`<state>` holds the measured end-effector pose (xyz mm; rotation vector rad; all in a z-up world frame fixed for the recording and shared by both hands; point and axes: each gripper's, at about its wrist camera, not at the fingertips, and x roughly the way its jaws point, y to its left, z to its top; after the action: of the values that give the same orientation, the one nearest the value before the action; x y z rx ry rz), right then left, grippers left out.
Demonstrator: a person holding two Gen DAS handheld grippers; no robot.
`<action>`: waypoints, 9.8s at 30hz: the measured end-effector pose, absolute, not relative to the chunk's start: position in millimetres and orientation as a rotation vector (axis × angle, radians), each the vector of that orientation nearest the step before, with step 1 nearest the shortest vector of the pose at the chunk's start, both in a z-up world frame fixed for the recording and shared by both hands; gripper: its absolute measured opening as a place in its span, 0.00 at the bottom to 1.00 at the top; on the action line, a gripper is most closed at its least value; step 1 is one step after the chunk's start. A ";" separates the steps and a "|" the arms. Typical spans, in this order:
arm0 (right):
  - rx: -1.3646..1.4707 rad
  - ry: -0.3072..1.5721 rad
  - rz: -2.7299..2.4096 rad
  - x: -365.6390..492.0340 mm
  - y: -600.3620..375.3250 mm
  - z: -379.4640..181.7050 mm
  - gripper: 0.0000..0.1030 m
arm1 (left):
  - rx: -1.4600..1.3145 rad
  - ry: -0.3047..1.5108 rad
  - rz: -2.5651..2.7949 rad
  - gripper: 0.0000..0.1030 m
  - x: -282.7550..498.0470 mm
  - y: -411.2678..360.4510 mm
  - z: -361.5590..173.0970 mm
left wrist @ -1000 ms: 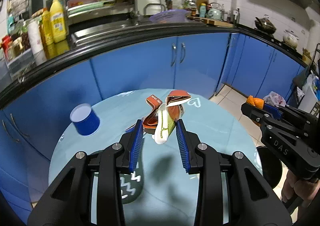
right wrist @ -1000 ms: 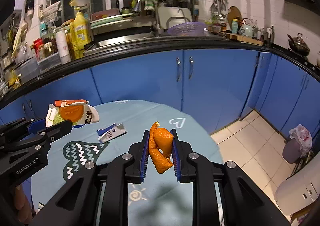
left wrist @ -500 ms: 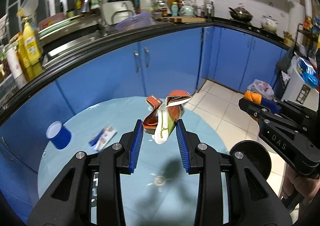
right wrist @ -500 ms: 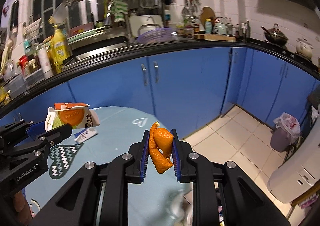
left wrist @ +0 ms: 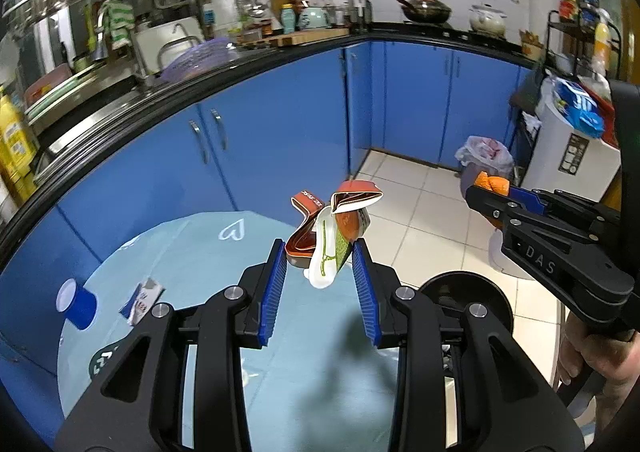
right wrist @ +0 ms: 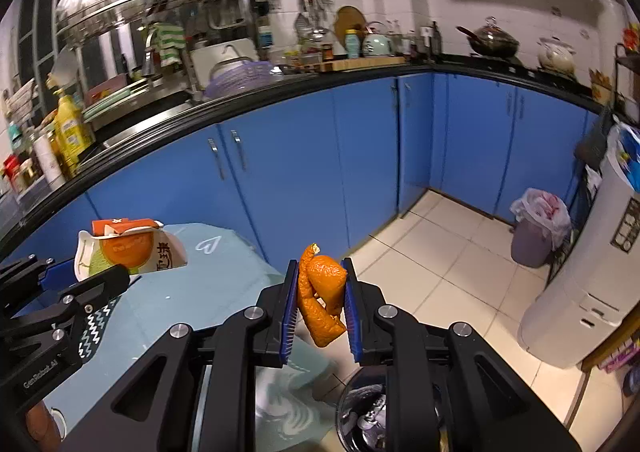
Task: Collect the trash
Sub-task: 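Lift the paper cup and orange peel and carry them toward the bin, then open both grippers over the black bin to drop cup and peel, then move both grippers back from the bin to the table, then grasp the white-and-blue milk carton with the right gripper, then grasp the blue paper cup rim with the left gripper while the right gripper lifts the carton, then carry the blue cup and milk carton over the black bin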
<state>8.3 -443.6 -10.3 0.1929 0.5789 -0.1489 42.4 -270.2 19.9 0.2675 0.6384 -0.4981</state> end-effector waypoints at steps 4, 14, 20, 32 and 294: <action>0.207 0.580 -0.185 -0.1 -460.6 -13.1 0.20 | 0.283 0.633 -0.529 0.34 37.2 -289.9 20.3; 0.198 0.572 -0.266 -18.0 -488.0 -15.2 0.58 | 0.322 0.610 -0.594 0.34 24.9 -337.3 23.3; 0.188 0.526 -0.324 -31.2 -504.2 -12.8 0.77 | 0.339 0.602 -0.614 0.34 19.0 -356.1 23.4; 0.249 0.514 -0.422 -52.3 -542.9 -16.6 0.79 | 0.372 0.594 -0.666 0.34 5.8 -387.5 22.6; 0.232 0.528 -0.180 -20.2 -448.9 23.2 0.30 | 0.397 0.527 -0.573 0.74 33.0 -313.5 40.5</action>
<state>-20.2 -448.9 23.2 0.2322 0.5277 -0.1802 33.0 -313.5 40.5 0.3970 0.5271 -0.5734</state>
